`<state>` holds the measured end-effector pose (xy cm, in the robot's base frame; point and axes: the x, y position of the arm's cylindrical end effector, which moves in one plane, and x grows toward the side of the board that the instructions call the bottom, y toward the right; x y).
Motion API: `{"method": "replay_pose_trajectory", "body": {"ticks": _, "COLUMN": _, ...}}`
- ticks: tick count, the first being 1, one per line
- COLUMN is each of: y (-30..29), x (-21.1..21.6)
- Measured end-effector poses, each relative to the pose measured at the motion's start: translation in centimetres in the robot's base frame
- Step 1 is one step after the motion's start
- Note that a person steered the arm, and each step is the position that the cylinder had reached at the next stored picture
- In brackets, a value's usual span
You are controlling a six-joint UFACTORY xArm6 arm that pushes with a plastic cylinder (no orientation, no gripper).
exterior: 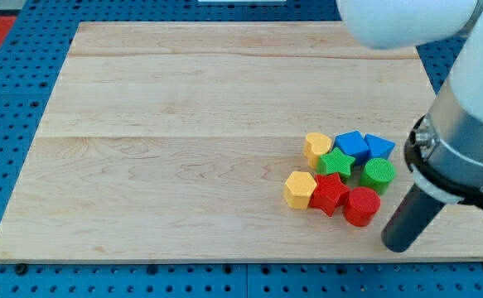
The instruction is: Push the red circle along with green star and yellow heart to the center
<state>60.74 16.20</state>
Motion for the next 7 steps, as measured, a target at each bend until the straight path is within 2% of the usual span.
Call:
{"method": "replay_pose_trajectory", "body": {"ticks": 2, "y": -1.7, "x": -5.1}}
{"method": "replay_pose_trajectory", "body": {"ticks": 5, "y": 1.1, "x": -6.5}}
{"method": "replay_pose_trajectory", "body": {"ticks": 7, "y": -4.5, "x": -9.5}}
